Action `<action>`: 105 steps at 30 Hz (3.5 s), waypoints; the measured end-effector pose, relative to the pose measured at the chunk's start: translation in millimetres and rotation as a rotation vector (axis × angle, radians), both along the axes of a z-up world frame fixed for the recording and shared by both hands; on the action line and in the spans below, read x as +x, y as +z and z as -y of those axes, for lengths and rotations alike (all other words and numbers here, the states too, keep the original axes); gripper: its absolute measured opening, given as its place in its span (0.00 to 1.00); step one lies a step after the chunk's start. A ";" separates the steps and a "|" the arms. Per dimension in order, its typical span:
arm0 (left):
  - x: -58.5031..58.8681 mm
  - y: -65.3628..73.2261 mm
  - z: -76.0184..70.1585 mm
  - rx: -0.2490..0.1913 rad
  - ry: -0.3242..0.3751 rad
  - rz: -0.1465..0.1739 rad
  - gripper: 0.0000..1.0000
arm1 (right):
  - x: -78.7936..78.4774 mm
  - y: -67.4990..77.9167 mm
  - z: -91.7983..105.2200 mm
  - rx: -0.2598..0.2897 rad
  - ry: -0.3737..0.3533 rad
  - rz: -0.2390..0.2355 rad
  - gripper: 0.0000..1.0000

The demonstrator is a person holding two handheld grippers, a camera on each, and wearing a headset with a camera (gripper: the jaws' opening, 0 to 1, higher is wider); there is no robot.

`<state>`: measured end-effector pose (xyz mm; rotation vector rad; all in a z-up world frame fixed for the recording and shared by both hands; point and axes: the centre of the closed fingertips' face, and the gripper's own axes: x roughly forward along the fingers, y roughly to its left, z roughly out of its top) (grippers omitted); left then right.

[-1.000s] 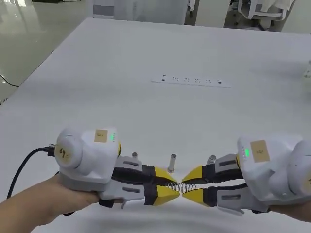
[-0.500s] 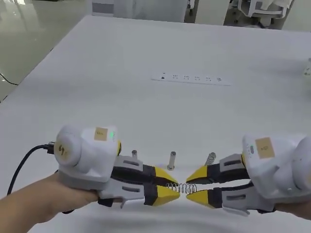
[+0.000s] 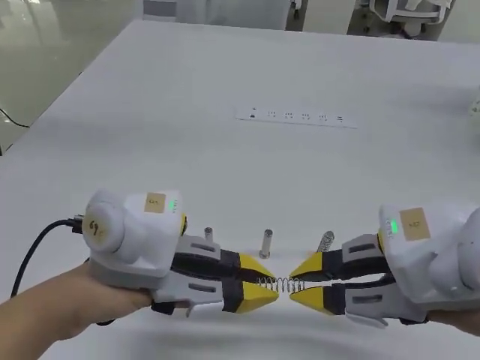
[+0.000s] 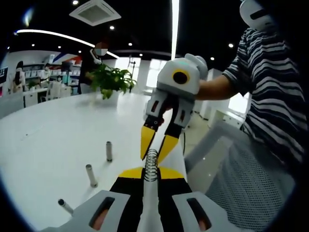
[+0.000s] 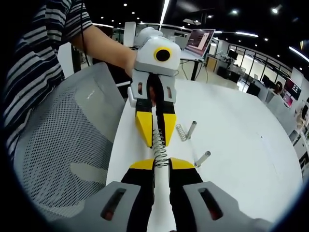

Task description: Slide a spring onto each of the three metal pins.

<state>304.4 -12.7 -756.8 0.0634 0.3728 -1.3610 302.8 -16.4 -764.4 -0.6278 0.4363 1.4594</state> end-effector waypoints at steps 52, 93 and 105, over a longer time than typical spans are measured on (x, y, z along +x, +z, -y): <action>-1.4 3.5 -5.2 0.009 -0.002 0.016 0.02 | -6.1 34.7 -18.2 0.066 0.049 -0.023 0.07; 3.3 -1.0 -2.2 0.044 0.007 0.046 0.02 | -9.3 45.1 -48.6 0.103 0.088 0.078 0.07; 3.6 -0.5 -0.6 0.043 0.006 0.047 0.03 | -8.0 45.3 -50.6 0.113 0.080 0.067 0.07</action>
